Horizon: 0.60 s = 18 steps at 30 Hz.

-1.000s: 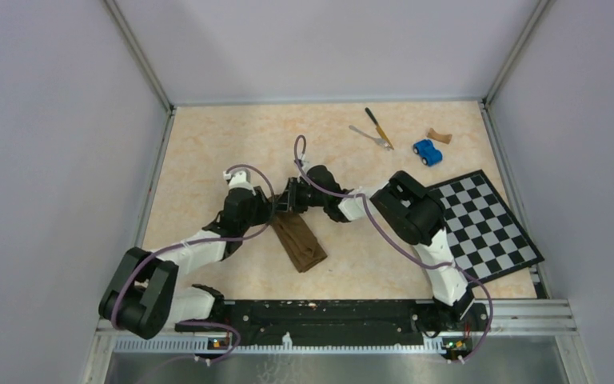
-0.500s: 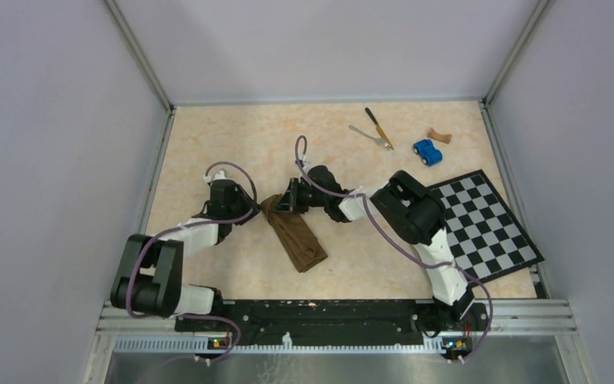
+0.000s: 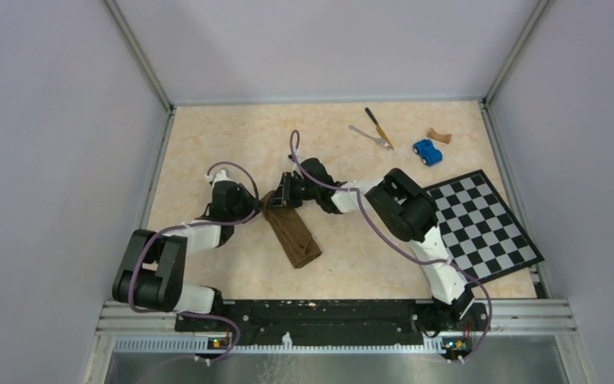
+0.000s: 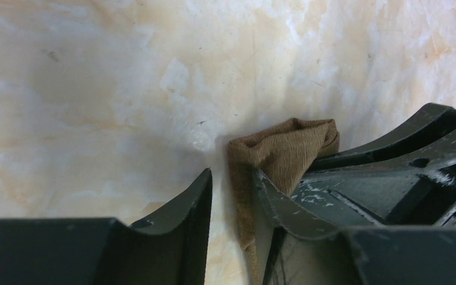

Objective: Fold the napkin into a case and place the utensils inside
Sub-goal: Grasp the top corner of the smaller rectangle folded napkin from the folded napkin.

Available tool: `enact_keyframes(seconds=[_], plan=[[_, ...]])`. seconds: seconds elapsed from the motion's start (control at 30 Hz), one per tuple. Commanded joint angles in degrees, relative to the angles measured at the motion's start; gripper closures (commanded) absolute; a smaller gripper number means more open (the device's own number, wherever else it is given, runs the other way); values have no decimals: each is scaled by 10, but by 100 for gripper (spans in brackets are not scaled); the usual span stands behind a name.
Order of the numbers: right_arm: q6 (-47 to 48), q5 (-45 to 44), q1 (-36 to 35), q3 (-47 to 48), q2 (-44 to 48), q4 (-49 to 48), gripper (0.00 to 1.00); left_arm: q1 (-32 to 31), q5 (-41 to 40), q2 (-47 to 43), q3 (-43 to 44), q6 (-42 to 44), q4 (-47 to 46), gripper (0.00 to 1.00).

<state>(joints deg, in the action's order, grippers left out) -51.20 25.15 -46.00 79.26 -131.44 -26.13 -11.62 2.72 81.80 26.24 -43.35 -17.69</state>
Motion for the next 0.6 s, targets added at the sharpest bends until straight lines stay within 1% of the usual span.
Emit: enact_keyframes(seconds=[0.0,0.1,0.17,0.2,0.27,0.3,0.33,0.43,0.5,0.57], plan=[[10,-28,-4,9,15,8,81,-17,34,-54,-17,11,50,57],[31,-13,-3,-40,65,25,73,-9,32,-86,0,26,98,48],[54,0,0,-65,98,35,68,-3,33,-102,9,21,130,43],[68,2,0,-70,114,49,65,-1,34,-109,13,13,148,42],[97,10,1,-70,135,77,63,0,39,-115,22,-5,173,40],[110,13,2,-72,146,86,62,0,43,-115,28,-15,202,40],[123,19,2,-75,159,92,61,0,53,-113,32,-22,210,40],[165,27,1,-80,183,127,60,0,96,-98,37,-30,204,42],[223,19,1,-84,203,163,59,0,111,-92,34,-33,193,44],[296,-8,-2,-85,218,210,56,0,116,-88,32,-32,183,46]])
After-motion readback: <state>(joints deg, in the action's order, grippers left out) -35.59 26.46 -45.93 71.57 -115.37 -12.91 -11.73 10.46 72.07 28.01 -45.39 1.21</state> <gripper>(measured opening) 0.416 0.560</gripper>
